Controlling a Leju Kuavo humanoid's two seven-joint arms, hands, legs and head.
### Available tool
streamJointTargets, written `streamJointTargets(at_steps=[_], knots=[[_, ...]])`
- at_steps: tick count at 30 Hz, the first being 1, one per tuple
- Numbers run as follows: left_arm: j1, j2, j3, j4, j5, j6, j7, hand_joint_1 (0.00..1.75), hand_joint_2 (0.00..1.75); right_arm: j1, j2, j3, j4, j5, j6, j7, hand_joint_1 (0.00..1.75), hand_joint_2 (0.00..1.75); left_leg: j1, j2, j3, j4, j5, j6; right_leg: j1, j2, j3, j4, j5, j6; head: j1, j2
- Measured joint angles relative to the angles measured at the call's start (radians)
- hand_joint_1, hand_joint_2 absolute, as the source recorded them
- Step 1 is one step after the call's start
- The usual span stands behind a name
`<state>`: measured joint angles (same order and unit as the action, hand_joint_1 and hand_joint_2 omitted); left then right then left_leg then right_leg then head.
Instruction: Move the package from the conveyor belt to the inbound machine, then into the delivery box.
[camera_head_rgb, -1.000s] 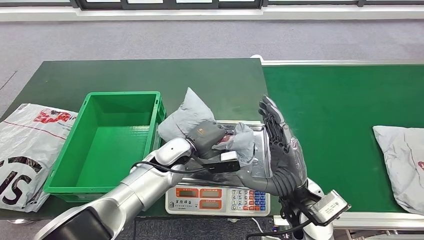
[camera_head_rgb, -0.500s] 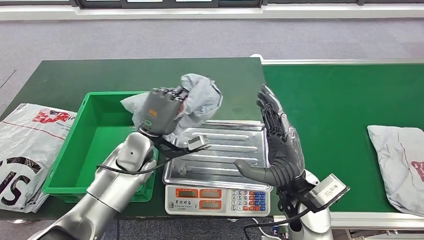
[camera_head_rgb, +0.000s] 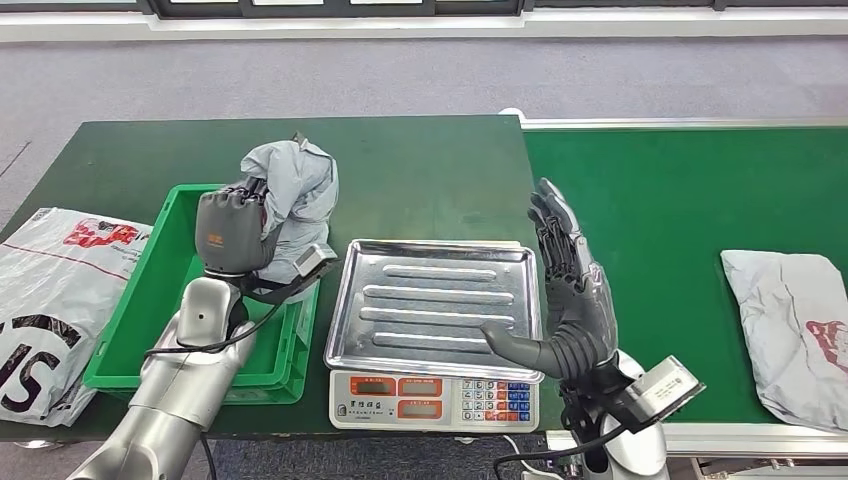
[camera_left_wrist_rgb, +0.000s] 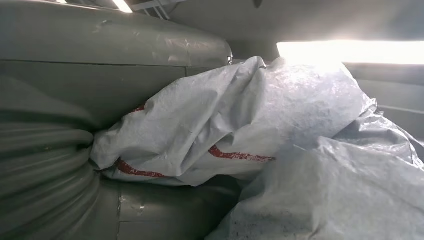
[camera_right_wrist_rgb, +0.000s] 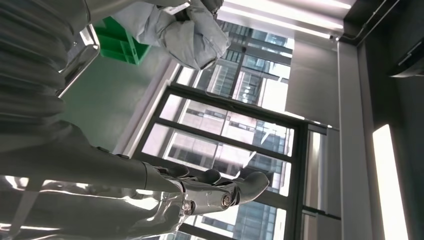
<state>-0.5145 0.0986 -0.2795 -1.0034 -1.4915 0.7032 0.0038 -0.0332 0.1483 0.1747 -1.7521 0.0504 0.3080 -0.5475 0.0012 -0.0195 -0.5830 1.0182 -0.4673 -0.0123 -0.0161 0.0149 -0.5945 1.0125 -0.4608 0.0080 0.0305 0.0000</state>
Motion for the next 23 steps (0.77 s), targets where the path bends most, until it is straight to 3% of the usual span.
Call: streamJointTargets(at_steps=[8, 17, 18, 19, 21, 22, 23], knots=[[-0.012, -0.016, 0.159, 0.015, 0.018, 0.0, -0.088, 1.75, 1.75, 0.046, -0.006, -0.013, -0.038, 0.004, -0.022, 0.001, 0.0, 1.75, 0.0, 0.002, 0.0, 0.0, 0.0, 0.0, 0.001, 0.002, -0.001, 0.0, 0.001, -0.001, 0.0, 0.0], [-0.036, -0.006, 0.253, 0.076, 0.0, -0.025, -0.001, 1.75, 1.75, 0.055, -0.024, -0.013, -0.039, 0.002, -0.033, -0.01, 0.0, 1.75, 0.001, 0.002, 0.0, 0.0, 0.0, 0.0, 0.001, 0.002, -0.001, 0.0, 0.001, -0.001, 0.0, 0.0], [-0.045, -0.005, 0.259, 0.096, 0.001, -0.047, -0.003, 1.57, 1.75, 0.055, -0.026, -0.013, -0.039, 0.002, -0.035, -0.011, 0.0, 1.75, 0.001, 0.001, 0.0, 0.0, 0.0, 0.0, 0.001, 0.002, -0.001, 0.0, 0.001, -0.001, 0.0, 0.0], [-0.054, -0.005, 0.264, 0.118, 0.001, -0.07, -0.007, 1.13, 1.75, 0.055, -0.028, -0.013, -0.039, 0.002, -0.037, -0.013, 0.0, 1.75, 0.001, 0.001, 0.0, 0.0, 0.0, -0.001, 0.001, 0.002, -0.001, 0.0, 0.001, -0.001, 0.0, 0.0], [-0.066, -0.005, 0.272, 0.16, 0.002, -0.104, -0.011, 0.26, 0.87, 0.058, -0.032, -0.013, -0.039, 0.001, -0.038, -0.016, 0.0, 1.75, 0.001, 0.001, 0.0, 0.0, 0.001, -0.001, 0.001, 0.002, -0.001, 0.0, 0.001, -0.002, 0.0, 0.0], [-0.069, -0.007, 0.273, 0.176, 0.003, -0.11, -0.007, 0.0, 0.44, 0.06, -0.033, -0.013, -0.039, 0.001, -0.038, -0.017, 0.0, 1.75, 0.001, 0.001, 0.0, 0.0, 0.001, -0.001, 0.001, 0.002, -0.001, 0.0, 0.001, -0.002, 0.0, 0.0], [-0.07, -0.007, 0.273, 0.184, 0.003, -0.112, -0.005, 0.0, 0.0, 0.061, -0.034, -0.013, -0.039, 0.001, -0.039, -0.018, 0.0, 1.75, 0.001, 0.002, 0.0, 0.0, 0.001, -0.001, 0.001, 0.002, -0.002, 0.0, 0.001, -0.002, 0.0, 0.0]])
